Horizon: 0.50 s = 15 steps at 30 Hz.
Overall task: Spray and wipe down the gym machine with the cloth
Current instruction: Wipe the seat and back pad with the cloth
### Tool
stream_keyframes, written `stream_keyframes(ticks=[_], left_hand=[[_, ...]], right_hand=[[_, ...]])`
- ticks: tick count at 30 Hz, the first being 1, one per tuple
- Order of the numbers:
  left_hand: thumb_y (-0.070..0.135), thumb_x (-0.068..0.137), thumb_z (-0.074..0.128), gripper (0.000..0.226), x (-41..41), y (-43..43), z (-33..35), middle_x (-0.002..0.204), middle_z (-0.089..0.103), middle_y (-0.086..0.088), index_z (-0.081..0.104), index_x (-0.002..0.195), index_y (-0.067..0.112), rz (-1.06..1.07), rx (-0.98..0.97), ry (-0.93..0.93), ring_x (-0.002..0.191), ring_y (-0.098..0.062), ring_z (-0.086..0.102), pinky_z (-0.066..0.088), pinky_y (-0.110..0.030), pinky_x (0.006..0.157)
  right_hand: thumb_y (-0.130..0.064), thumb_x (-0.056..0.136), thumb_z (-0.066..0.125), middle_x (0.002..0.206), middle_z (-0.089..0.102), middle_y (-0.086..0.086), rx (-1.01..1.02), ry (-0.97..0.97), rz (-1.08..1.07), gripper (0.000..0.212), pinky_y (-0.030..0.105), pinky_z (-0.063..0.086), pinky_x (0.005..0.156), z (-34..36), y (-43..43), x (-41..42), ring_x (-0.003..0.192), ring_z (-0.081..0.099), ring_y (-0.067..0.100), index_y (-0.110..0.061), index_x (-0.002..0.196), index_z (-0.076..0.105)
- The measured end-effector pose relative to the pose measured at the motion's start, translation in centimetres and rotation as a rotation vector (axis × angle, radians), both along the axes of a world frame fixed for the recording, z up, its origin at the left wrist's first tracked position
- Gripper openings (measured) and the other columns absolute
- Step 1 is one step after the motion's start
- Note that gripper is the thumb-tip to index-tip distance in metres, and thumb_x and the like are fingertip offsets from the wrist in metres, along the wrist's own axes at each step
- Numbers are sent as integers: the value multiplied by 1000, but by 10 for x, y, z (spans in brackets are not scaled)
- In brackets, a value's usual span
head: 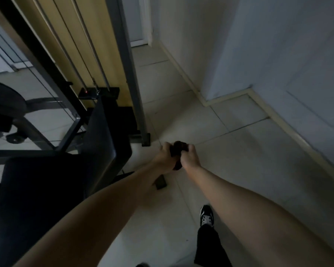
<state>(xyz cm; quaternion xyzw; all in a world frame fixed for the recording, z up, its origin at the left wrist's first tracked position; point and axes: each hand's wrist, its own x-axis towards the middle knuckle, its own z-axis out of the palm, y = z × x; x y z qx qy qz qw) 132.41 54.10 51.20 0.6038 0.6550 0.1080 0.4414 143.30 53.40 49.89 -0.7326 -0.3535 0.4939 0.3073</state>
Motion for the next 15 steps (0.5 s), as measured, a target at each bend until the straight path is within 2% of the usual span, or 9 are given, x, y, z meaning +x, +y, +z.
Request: stream_keyframes(ticks=[2,4,7,10,12,15], left_hand=[[33,99,56,40,17,35,3,135,42,-12,44,132,14,53,16,77,109,-29,53,42,-34,83],[32,100,56,42,29,72,3,136,37,-13,43,135,14,151,5,51,110,-31,50,40,-33,85],[33,99,59,43,35,116,4,127,45,-10,45,134,13,239,51,0,110,-30,55,43,-34,81],[26,102,56,33,26,150,6,115,59,-9,48,129,10,340,102,3,96,-20,57,42,-30,71],[26,103,54,30,16,163,7,108,58,-7,47,127,8,397,111,29,93,-24,58,41,-32,69],[25,105,48,29,-6,184,0,104,60,-8,48,129,9,533,132,41,85,-22,57,42,-33,66]], right_hand=[[-14,99,43,122,59,10,30,12,30,33,40,53,85,3,35,17,105,59,28,-16,132,46],[-17,100,44,122,59,7,47,17,92,34,40,55,86,5,75,33,106,60,28,-22,133,48],[-20,104,43,119,55,1,70,49,221,24,36,53,81,10,130,48,103,57,22,-28,125,50],[-22,106,43,123,55,2,105,36,402,15,28,47,70,15,181,48,100,54,18,-29,116,51],[-23,106,42,123,56,4,136,14,498,14,24,42,62,16,209,37,96,54,16,-27,116,51],[-22,106,42,119,57,4,155,4,614,13,26,45,65,12,245,8,93,54,16,-25,114,53]])
